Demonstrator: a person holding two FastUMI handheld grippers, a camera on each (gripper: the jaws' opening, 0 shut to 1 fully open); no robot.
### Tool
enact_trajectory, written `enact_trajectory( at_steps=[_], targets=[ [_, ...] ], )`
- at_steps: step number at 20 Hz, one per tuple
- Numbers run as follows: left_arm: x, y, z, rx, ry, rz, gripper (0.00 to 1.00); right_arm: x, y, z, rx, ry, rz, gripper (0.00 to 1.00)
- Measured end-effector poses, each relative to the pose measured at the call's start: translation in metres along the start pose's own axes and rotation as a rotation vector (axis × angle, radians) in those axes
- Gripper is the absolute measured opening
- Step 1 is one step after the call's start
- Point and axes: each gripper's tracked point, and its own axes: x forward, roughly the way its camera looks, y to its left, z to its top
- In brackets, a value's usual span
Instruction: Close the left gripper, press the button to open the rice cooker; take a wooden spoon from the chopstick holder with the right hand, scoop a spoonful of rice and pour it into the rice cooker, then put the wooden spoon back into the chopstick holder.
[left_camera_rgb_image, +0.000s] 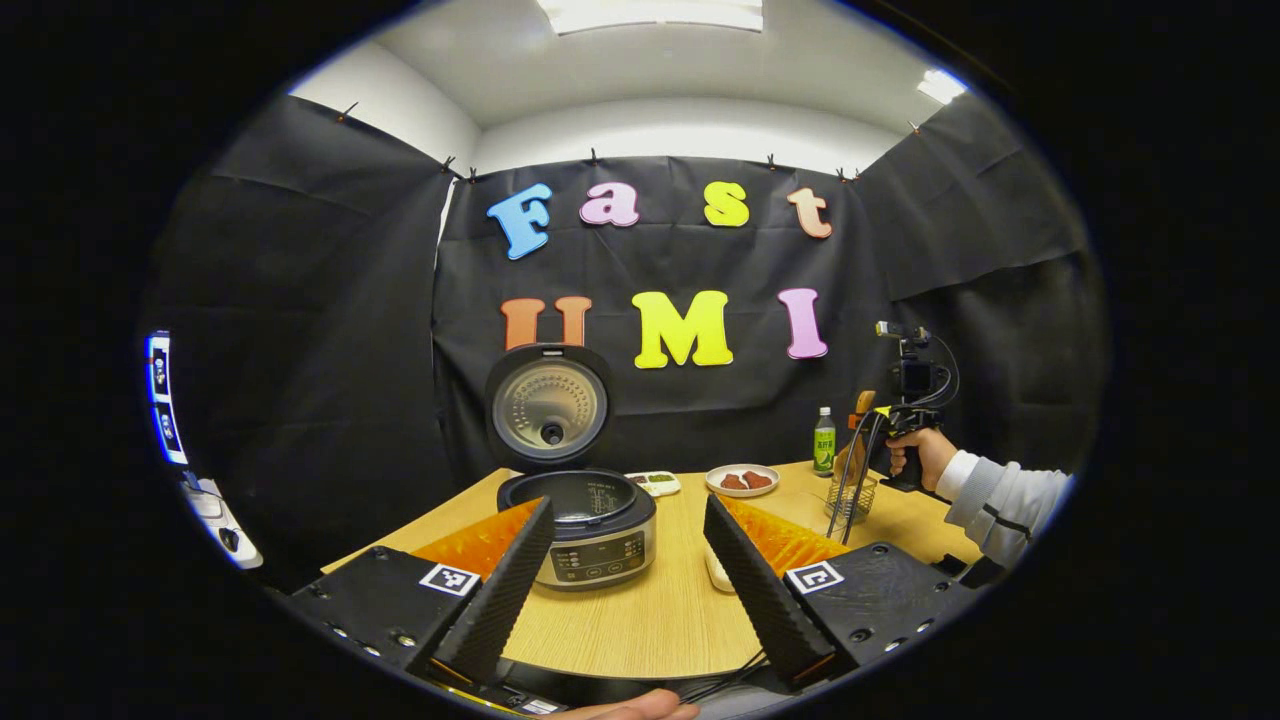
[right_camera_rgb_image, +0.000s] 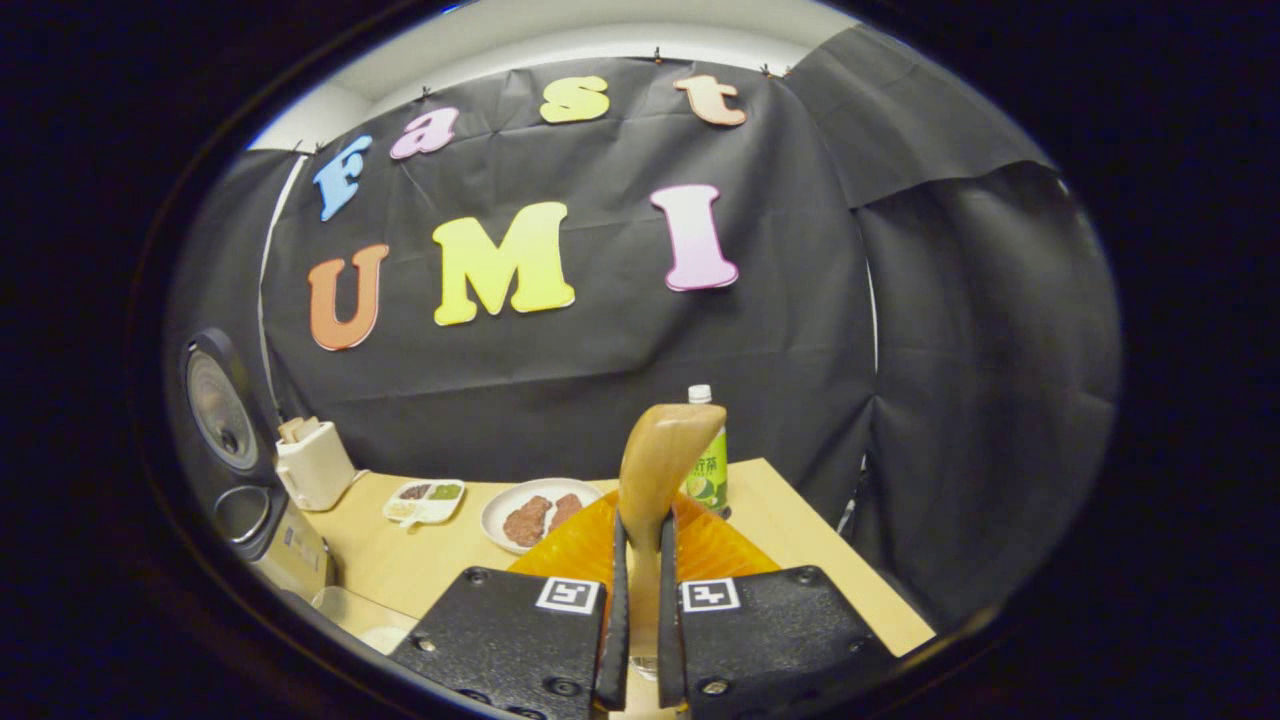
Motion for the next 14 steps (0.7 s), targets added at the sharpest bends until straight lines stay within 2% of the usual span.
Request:
enact_trajectory(
  at_steps=[5, 8, 9, 10, 11, 12, 14],
  targets=[
    [0.002, -0.003, -0.008, 0.004, 0.025, -0.005, 0.96, -0.002, -0.003, -0.003, 0.097, 0.025, 0.006, 0.19],
    [0.003, -0.004, -0.011, 0.004, 0.033, -0.005, 0.96, 0.001, -0.01, 0.001, 0.129, 0.03, -0.002, 0.25],
    [0.002, -0.005, -0.012, 0.001, 0.037, -0.009, 0.96, -0.002, -0.017, 0.001, 0.131, 0.027, -0.024, 0.31],
    [0.002, -0.005, -0.013, -0.003, 0.039, -0.009, 0.96, 0.002, -0.022, 0.004, 0.135, 0.023, -0.042, 0.54],
    [0.001, -0.004, -0.012, -0.005, 0.039, -0.007, 0.96, 0.0, -0.025, 0.004, 0.138, 0.023, -0.058, 0.62],
    [0.0, -0.004, -0.012, -0.007, 0.04, -0.005, 0.96, -0.005, -0.028, 0.006, 0.132, 0.025, -0.065, 0.82],
    [0.001, -0.004, -0.011, -0.006, 0.039, -0.003, 0.96, -0.007, -0.034, 0.009, 0.128, 0.017, -0.083, 0.98]
  ],
)
